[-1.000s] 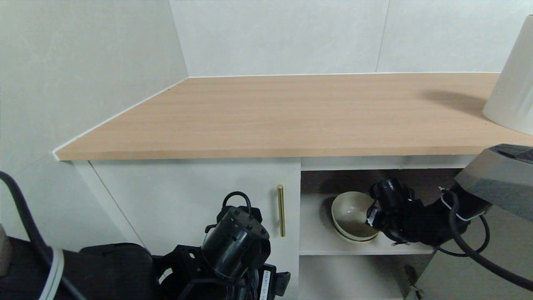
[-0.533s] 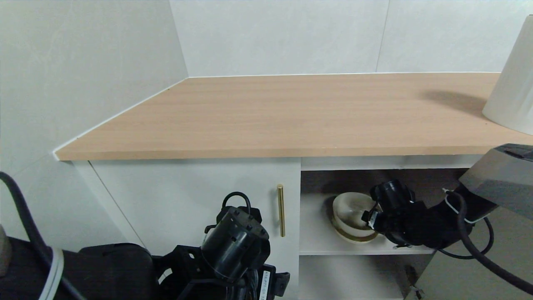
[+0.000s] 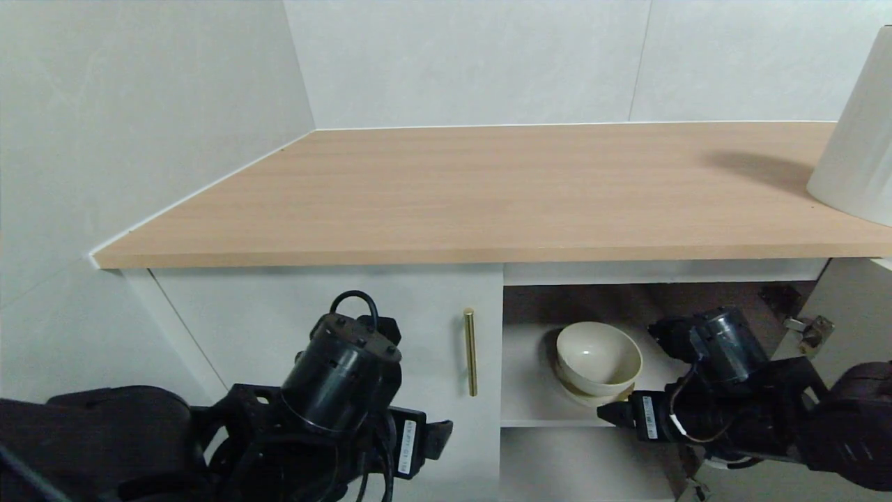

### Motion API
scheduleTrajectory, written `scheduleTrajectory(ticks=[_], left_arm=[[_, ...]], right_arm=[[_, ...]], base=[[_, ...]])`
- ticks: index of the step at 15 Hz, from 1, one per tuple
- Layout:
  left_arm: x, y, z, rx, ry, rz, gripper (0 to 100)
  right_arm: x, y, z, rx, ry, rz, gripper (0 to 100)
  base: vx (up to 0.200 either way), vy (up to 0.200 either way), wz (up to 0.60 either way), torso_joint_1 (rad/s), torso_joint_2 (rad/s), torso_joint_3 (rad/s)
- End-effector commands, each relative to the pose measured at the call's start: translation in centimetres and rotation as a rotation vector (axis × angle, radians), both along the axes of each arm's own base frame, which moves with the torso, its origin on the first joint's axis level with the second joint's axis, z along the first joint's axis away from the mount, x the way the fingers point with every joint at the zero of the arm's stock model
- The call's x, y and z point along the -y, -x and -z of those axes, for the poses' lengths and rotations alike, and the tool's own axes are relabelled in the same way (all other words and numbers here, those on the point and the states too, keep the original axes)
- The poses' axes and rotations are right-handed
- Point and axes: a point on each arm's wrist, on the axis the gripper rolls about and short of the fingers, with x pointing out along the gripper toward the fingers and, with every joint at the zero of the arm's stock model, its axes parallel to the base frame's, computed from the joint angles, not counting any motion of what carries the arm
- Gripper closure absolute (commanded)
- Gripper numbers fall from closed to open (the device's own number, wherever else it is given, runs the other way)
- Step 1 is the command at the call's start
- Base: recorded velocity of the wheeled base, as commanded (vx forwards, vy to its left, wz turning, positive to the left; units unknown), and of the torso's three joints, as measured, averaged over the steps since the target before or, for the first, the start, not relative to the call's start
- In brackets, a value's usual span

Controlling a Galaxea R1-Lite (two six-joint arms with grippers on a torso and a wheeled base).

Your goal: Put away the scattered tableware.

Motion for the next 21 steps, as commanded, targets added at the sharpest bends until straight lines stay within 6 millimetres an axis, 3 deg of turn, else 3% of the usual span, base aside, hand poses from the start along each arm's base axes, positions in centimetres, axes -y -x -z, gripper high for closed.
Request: scheduleTrajectory(ticks=[1, 5, 10, 14, 21], left_arm=[[-2.0, 0.0, -1.9, 0.069, 0.022, -0.051, 0], [-5.0, 1.2, -2.7, 0.097, 0.039, -0.107, 0], [-7.4, 1.7, -2.8, 0.115, 0.037, -0.170, 0], [-6.8, 1.5, -2.1, 0.098, -0.003, -0.133, 0], [-6.6, 1.4, -2.0, 0.097, -0.004, -0.130, 0]], right_arm=[[0.2, 3.5, -4.6, 0.074, -0.041, -0.090, 0], [0.7, 5.2, -7.8, 0.073, -0.045, -0.120, 0], [1.6, 6.5, -7.7, 0.038, -0.026, -0.119, 0], [1.7, 6.8, -7.3, 0.032, -0.005, -0.114, 0], [2.0, 7.0, -7.6, 0.058, 0.009, -0.092, 0]], base=[[0.000, 0.000, 0.00, 0.000, 0.00, 0.000], [0.000, 0.000, 0.00, 0.000, 0.00, 0.000], [0.000, 0.000, 0.00, 0.000, 0.00, 0.000], [0.000, 0.000, 0.00, 0.000, 0.00, 0.000], [-0.200, 0.000, 0.00, 0.000, 0.00, 0.003]])
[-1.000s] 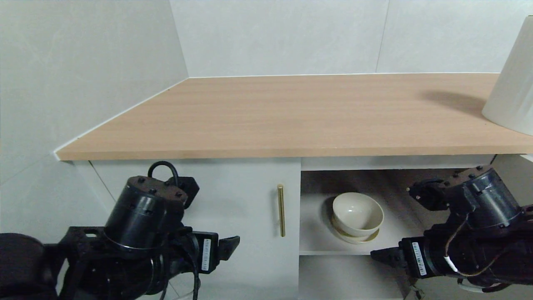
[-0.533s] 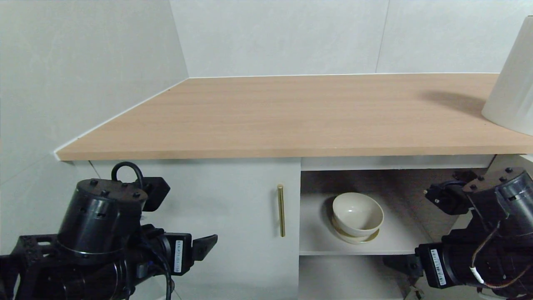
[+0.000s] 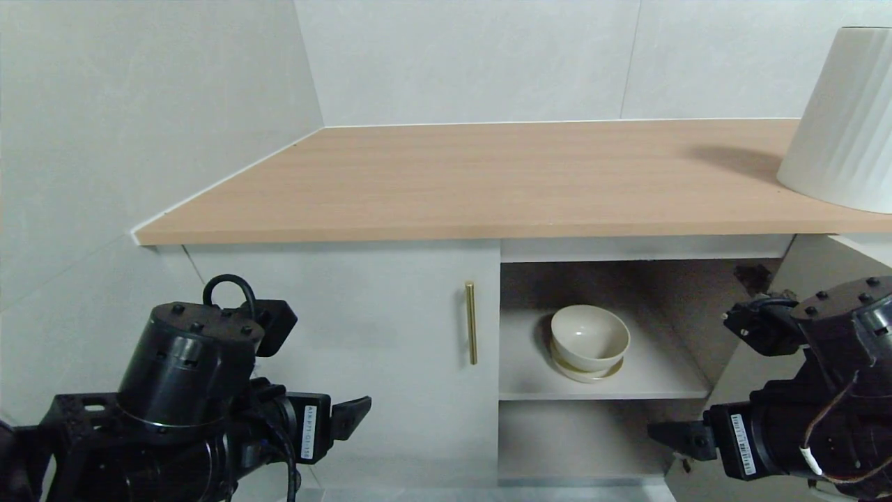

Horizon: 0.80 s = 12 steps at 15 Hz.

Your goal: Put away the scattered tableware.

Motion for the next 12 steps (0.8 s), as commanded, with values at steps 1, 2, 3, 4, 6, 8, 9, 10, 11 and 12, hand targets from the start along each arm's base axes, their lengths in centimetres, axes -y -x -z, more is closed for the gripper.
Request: scheduleTrajectory(ticks=[1, 2, 3, 4, 6, 8, 9, 10, 11, 12], left_arm=[[0.04, -0.05, 0.12, -0.004, -0.003, 0.000, 0], [0.07, -0.03, 0.12, -0.005, -0.002, 0.002, 0], [0.08, -0.05, 0.15, -0.006, -0.004, 0.003, 0], [0.14, -0.09, 0.25, -0.009, -0.006, 0.003, 0], [0.17, -0.07, 0.46, -0.017, -0.012, 0.006, 0], [0.27, -0.08, 0.56, -0.021, -0.015, 0.009, 0], [0.29, -0.12, 0.62, -0.024, -0.015, 0.008, 0], [0.31, -0.16, 0.69, -0.025, -0.018, 0.007, 0], [0.33, -0.17, 0.72, -0.027, -0.019, 0.007, 0], [0.33, -0.17, 0.72, -0.027, -0.019, 0.007, 0]], right_arm=[[-0.01, 0.01, 0.04, -0.001, 0.001, -0.001, 0], [-0.01, 0.01, 0.04, -0.001, 0.001, -0.001, 0], [0.01, 0.03, 0.01, 0.000, 0.000, -0.001, 0], [0.01, 0.03, 0.01, 0.000, 0.000, -0.001, 0], [0.00, 0.02, 0.08, -0.002, 0.002, -0.001, 0], [-0.01, 0.00, 0.18, -0.005, 0.006, 0.001, 0], [-0.01, 0.00, 0.18, -0.005, 0.006, 0.001, 0], [-0.01, 0.00, 0.18, -0.005, 0.006, 0.001, 0], [0.00, 0.02, 0.15, -0.004, 0.005, 0.001, 0], [-0.01, 0.01, 0.19, -0.007, 0.006, 0.001, 0]], base=[[-0.200, 0.000, 0.00, 0.007, 0.00, 0.007], [-0.200, 0.000, 0.00, -0.007, 0.00, 0.002], [-0.200, 0.000, 0.00, 0.002, 0.00, -0.002], [-0.200, 0.000, 0.00, 0.007, 0.00, 0.002], [-0.200, 0.000, 0.00, 0.000, 0.00, -0.002], [-0.200, 0.000, 0.00, 0.005, 0.00, 0.002], [-0.200, 0.000, 0.00, -0.002, 0.01, 0.002], [-0.200, 0.000, 0.00, -0.002, 0.00, -0.002], [-0.200, 0.000, 0.00, -0.002, 0.00, 0.002], [-0.200, 0.000, 0.00, 0.002, 0.01, 0.002]])
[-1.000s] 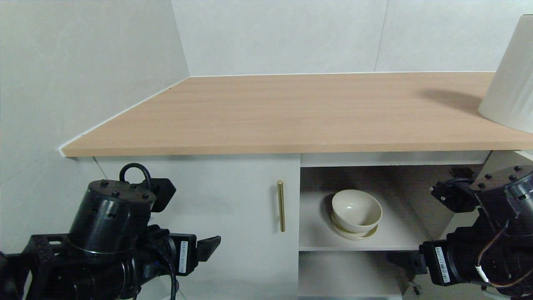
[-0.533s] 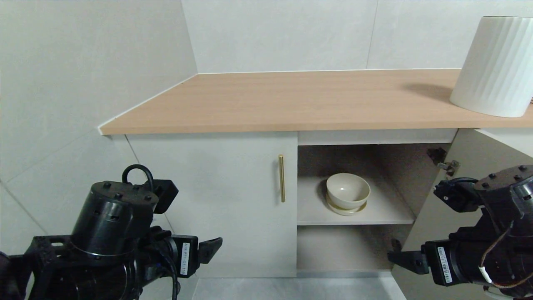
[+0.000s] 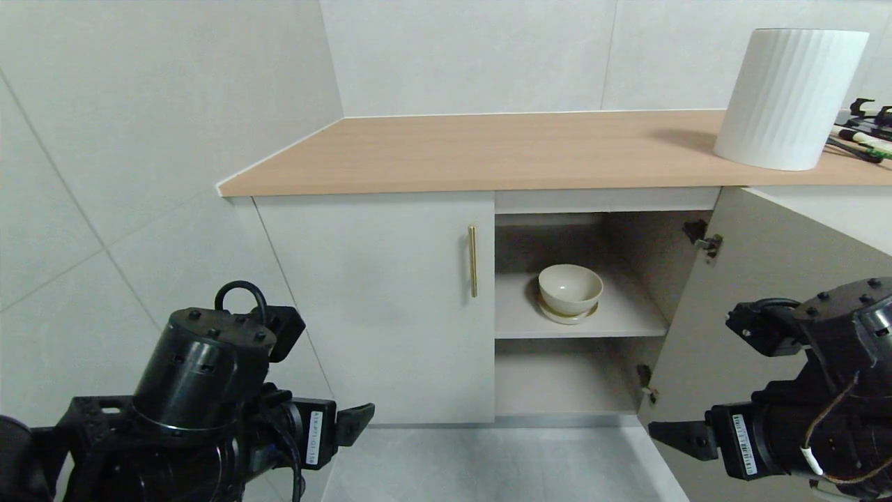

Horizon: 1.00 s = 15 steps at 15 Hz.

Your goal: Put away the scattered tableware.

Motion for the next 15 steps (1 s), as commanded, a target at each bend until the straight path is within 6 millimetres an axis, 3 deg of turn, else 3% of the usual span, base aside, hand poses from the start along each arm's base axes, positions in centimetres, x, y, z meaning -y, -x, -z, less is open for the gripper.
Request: scheduleTrajectory(ticks=[1, 11, 15], left_arm=[[0.0, -0.1, 0.1, -0.004, -0.002, 0.000, 0], [0.1, -0.1, 0.2, -0.007, -0.007, 0.000, 0], [0.0, 0.0, 0.1, 0.000, -0.005, 0.001, 0]], right_arm=[[-0.1, -0.1, 0.1, -0.004, 0.004, -0.001, 0], [0.1, 0.1, -0.1, 0.002, -0.001, -0.001, 0], [0.8, 1.2, -0.6, -0.003, 0.032, -0.034, 0]], base=[[-0.200, 0.000, 0.00, 0.002, 0.01, 0.002], [0.000, 0.000, 0.00, 0.000, 0.00, 0.000], [0.000, -0.200, 0.00, 0.001, 0.00, 0.000]])
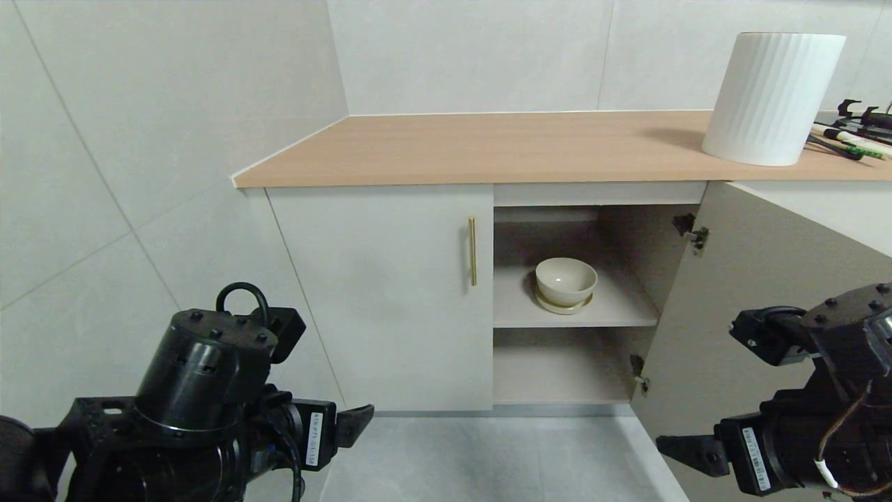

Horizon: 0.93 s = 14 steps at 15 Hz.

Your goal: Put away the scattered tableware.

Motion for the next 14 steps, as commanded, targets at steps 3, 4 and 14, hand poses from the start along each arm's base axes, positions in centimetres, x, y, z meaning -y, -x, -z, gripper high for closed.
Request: scheduleTrajectory(ticks=[3, 4, 14], left_arm=[[0.0, 0.0, 0.0, 0.001, 0.002, 0.000, 0], [0.0, 0.0, 0.0, -0.002, 0.000, 0.000, 0], [0.1, -0.1, 0.1, -0.006, 0.000, 0.000, 0]], right_arm=[[1.7, 2.4, -0.8, -0.016, 0.090, -0.089, 0], [2.2, 3.1, -0.9, -0.027, 0.118, -0.112, 0], [6.7, 8.0, -4.1, -0.053, 0.330, -0.074, 0]], base=[[0.000, -0.200, 0.00, 0.009, 0.00, 0.001], [0.000, -0.200, 0.00, -0.007, 0.01, 0.002], [0.000, -0.080, 0.00, 0.001, 0.00, 0.001]])
